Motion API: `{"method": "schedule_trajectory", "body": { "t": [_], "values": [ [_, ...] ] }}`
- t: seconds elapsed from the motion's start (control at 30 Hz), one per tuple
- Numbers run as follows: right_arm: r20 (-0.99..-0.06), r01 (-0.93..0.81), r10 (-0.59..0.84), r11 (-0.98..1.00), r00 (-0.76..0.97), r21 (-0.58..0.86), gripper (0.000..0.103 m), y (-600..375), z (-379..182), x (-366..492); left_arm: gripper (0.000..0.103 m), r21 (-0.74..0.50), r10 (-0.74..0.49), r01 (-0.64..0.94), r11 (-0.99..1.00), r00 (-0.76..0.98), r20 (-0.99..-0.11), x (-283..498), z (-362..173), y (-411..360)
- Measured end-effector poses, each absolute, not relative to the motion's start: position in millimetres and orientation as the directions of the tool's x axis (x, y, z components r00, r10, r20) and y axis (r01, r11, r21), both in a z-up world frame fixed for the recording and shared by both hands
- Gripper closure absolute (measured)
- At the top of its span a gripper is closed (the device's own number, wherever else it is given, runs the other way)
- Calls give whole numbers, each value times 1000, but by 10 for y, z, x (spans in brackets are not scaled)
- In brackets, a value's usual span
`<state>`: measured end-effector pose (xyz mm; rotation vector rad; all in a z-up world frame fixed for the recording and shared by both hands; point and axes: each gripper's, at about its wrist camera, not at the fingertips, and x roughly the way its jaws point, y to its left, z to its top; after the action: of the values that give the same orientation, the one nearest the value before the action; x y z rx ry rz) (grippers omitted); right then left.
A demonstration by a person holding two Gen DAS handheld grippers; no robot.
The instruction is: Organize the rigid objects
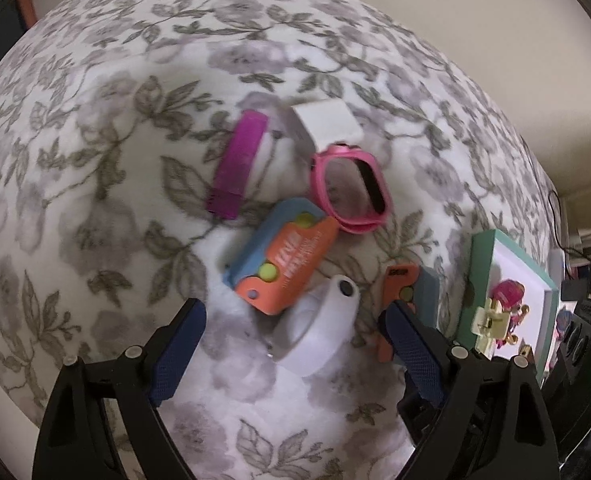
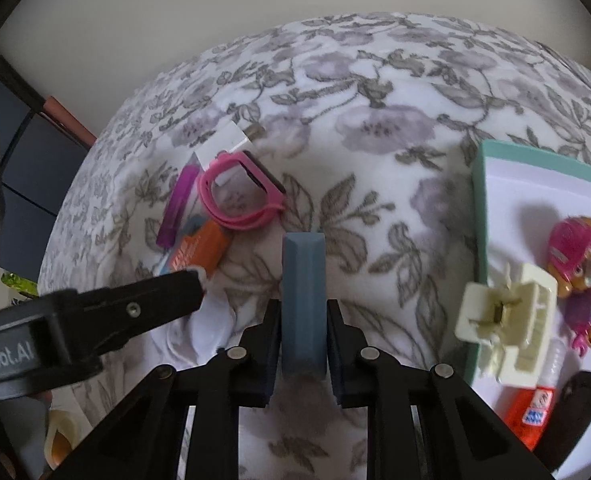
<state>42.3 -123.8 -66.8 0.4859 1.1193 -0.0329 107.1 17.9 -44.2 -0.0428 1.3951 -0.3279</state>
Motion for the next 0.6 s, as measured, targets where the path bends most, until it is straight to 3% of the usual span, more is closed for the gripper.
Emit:
{"method": "schedule_trajectory", "body": {
  "t": [0.1,0.23,0.4,0.6],
  "values": [
    [-874,282,212,890,438,357,80,-1279,-668,363,29,-215,-247,222,951,128,-961,1026,-462,69],
    [-885,297,195,893,422,338,80,-1311,-647,275,40,-214,-244,237,948,107,-964,1000,-535,10],
    [-894,313,185,891,409,328,80,-1359,-633,166,69,-200,-231,242,949,107,-967,987,-607,-43],
    [-900,324,176,891,399,318,81,-1378,-593,34,80,-253,-281,213,944,110,-953,1017,-588,77]
  ]
}}
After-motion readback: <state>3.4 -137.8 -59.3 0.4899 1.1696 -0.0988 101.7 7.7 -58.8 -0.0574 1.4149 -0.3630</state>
